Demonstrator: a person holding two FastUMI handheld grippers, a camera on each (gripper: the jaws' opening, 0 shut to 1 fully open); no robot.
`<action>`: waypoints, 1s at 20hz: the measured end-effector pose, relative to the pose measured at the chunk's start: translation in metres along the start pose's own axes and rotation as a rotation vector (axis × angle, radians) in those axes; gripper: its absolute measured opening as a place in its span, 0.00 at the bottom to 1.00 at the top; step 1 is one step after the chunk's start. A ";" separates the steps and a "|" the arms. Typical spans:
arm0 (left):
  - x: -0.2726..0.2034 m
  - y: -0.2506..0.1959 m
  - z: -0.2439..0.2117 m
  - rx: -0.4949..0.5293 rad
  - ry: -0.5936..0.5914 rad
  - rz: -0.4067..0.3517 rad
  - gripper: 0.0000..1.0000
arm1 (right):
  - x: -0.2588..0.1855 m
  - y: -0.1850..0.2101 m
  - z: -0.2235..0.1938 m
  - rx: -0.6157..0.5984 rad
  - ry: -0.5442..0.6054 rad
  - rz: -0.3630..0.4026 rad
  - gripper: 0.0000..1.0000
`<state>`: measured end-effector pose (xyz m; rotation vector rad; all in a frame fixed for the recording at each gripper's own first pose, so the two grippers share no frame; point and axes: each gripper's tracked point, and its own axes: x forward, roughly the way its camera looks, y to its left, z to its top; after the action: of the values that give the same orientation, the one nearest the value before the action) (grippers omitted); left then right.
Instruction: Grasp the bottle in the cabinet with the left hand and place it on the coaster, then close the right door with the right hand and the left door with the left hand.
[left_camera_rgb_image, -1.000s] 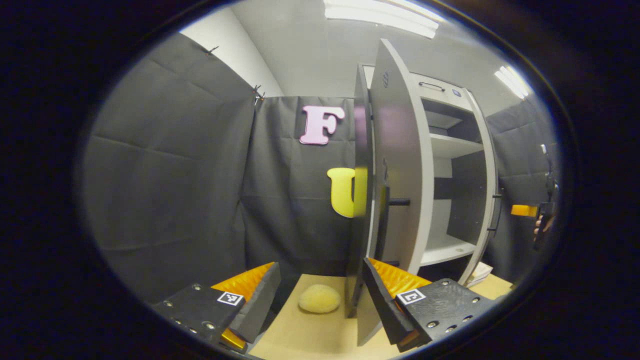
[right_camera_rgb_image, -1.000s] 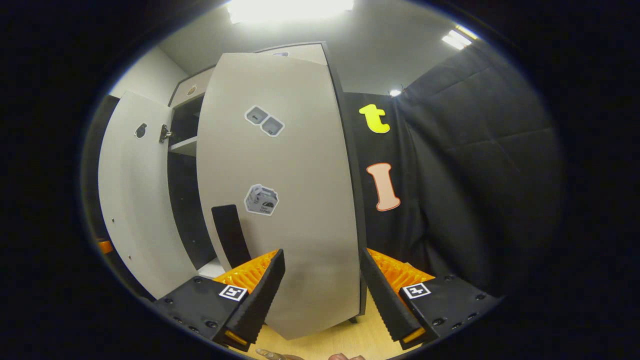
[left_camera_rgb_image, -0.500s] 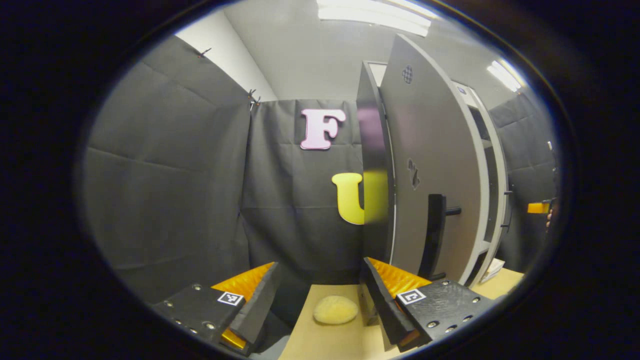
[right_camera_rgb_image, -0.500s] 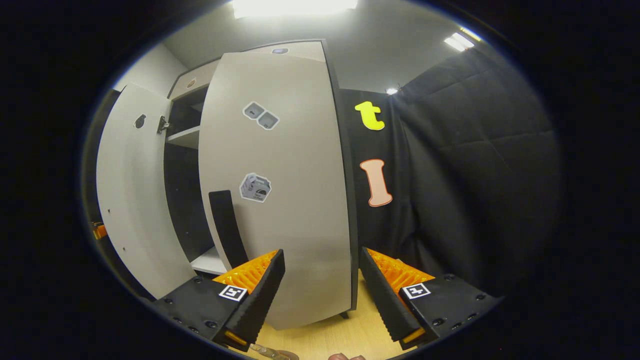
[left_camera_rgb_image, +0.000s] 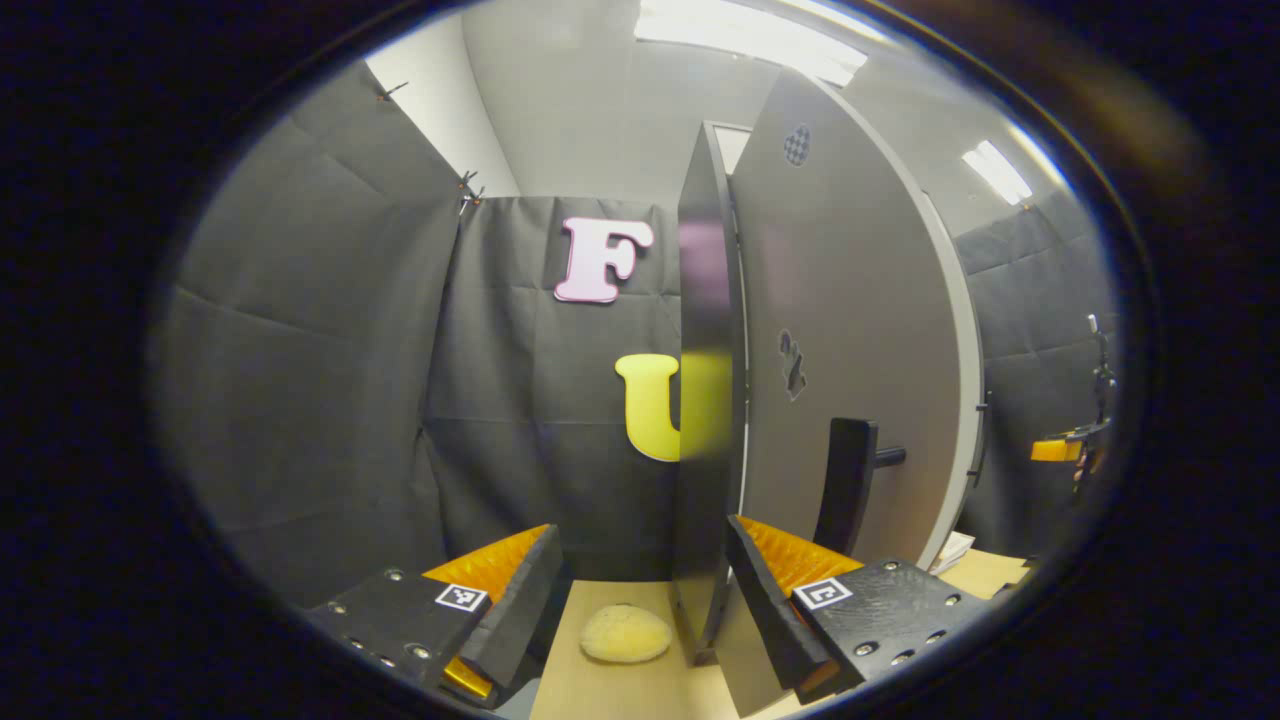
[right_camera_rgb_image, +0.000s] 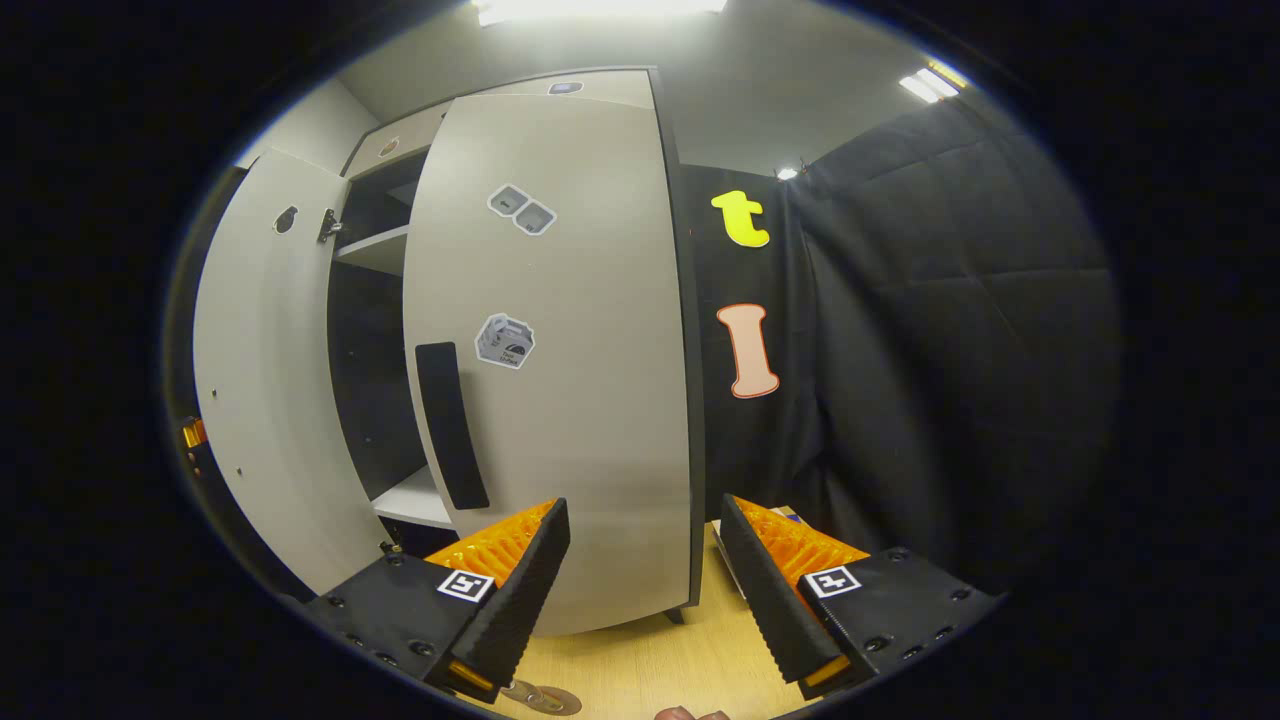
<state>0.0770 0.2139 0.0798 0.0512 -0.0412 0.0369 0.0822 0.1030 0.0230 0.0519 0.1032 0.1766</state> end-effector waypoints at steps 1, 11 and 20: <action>0.001 -0.004 0.001 0.009 0.001 -0.006 0.96 | 0.000 0.000 -0.003 0.006 0.008 0.005 0.96; 0.000 -0.037 0.005 0.071 0.034 -0.022 0.94 | 0.004 -0.010 -0.026 0.043 0.049 0.031 0.97; -0.003 -0.086 0.006 0.109 0.030 0.011 0.94 | 0.009 -0.032 -0.026 0.025 0.044 0.071 0.98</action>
<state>0.0774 0.1281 0.0812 0.1593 -0.0096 0.0514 0.0943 0.0742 -0.0057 0.0764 0.1472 0.2472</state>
